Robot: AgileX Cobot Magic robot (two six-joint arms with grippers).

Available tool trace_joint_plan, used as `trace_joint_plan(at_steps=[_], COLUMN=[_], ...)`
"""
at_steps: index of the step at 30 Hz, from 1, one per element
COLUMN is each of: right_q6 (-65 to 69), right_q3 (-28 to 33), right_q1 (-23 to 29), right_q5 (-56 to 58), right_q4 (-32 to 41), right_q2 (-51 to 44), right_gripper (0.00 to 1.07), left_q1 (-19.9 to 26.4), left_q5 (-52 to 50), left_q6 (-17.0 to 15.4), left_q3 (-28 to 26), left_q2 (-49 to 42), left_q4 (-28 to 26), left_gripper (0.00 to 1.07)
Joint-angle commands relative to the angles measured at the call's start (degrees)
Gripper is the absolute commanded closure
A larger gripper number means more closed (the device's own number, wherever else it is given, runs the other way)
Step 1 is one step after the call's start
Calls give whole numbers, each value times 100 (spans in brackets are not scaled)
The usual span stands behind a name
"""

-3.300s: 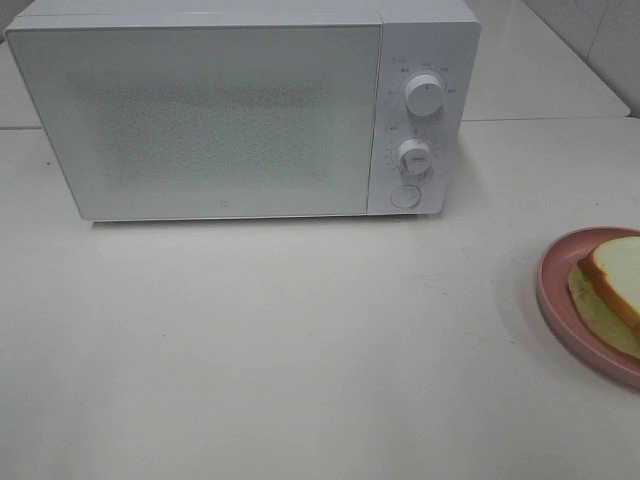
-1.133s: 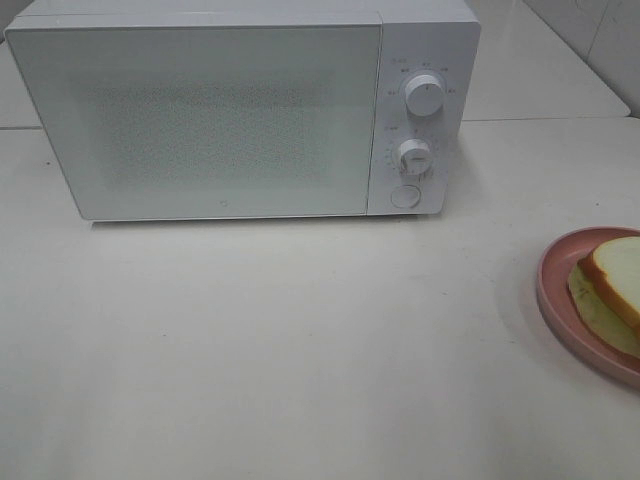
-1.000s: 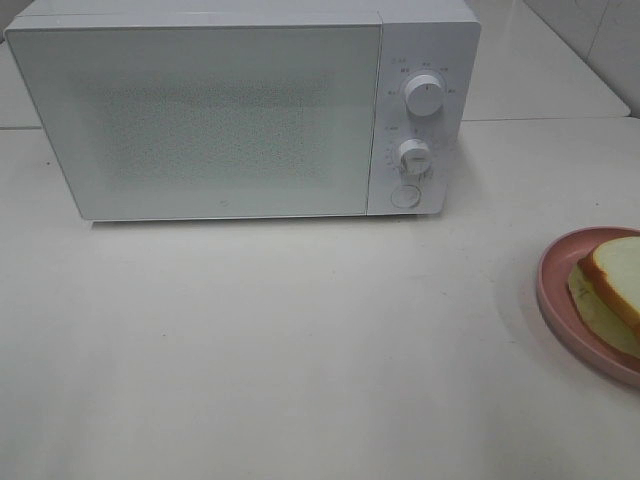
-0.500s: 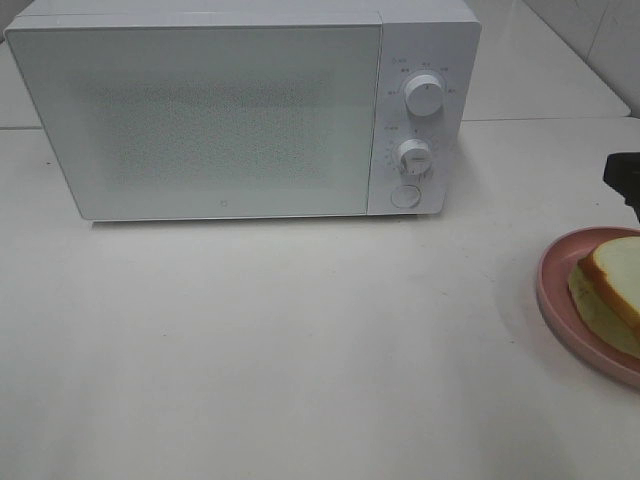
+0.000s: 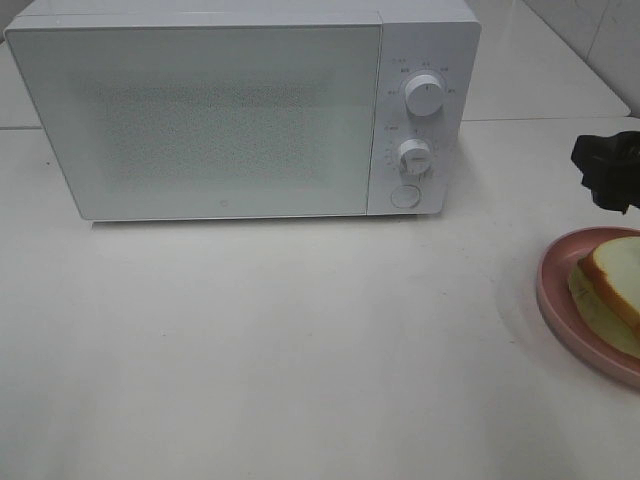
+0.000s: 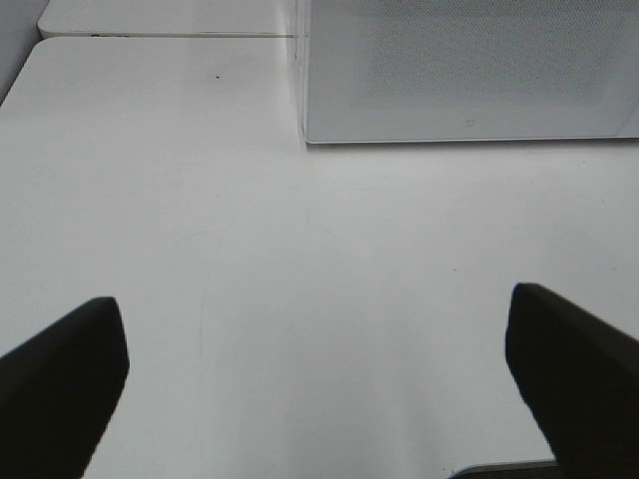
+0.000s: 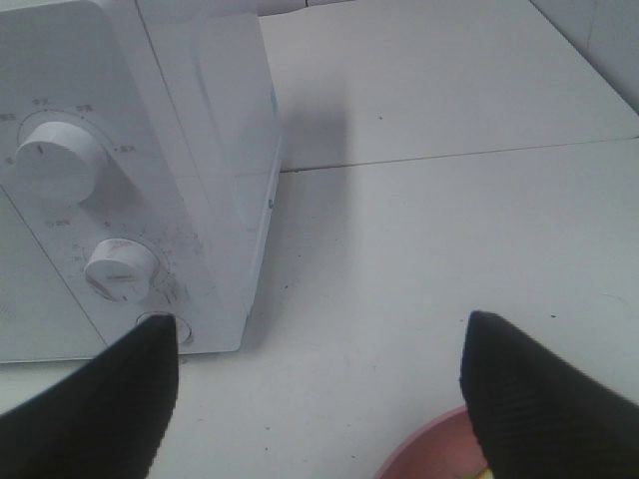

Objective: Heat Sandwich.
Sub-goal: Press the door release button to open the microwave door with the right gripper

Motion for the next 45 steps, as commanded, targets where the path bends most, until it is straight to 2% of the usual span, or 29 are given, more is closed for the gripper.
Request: trace_joint_plan(at_steps=[1, 3, 5, 6, 7, 9, 12, 16, 19, 21, 29, 35, 45], right_q6=[-533, -1134, -1507, -1507, -1782, -1942, -2034, -2040, -2028, -2028, -2028, -2028, -1490], right_q3=[74, 143, 149, 149, 149, 149, 149, 120, 40, -103, -516, -882, -900], right_q1=[281, 791, 1180, 1180, 1501, 1770, 2034, 2716, 2922, 3237, 3696, 3701, 3701], right_q5=[-441, -796, -1049, -1049, -1295, -1564, -1908, -2693, -2756, -2779, -2796, -2510, -2469], right_q4=[544, 1180, 1541, 1541, 1891, 2212, 2492, 3077, 3260, 3478, 3902, 4011, 4005], right_q2=[178, 464, 688, 688, 882, 1077, 1289, 1885, 2074, 2418, 3042, 3323, 3323], right_gripper=[32, 32, 32, 32, 32, 32, 32, 32, 32, 32, 32, 32, 32], left_q1=[29, 29, 29, 29, 29, 29, 29, 29, 29, 29, 29, 29, 29], left_q5=[-52, -52, -52, -52, -52, -52, -52, -52, -52, -52, -52, -52, -52], left_q6=[6, 6, 6, 6, 6, 6, 6, 6, 6, 6, 6, 6, 0], left_q3=[23, 23, 23, 23, 23, 23, 23, 23, 23, 23, 23, 23, 23], left_q2=[-143, -143, -143, -143, -143, -143, -143, -143, -143, -143, -143, -143, -143], left_q4=[-40, -40, -40, -40, -40, -40, -40, -40, -40, -40, -40, -40, -40], left_gripper=[10, 10, 10, 10, 10, 10, 10, 10, 10, 10, 10, 10, 10])
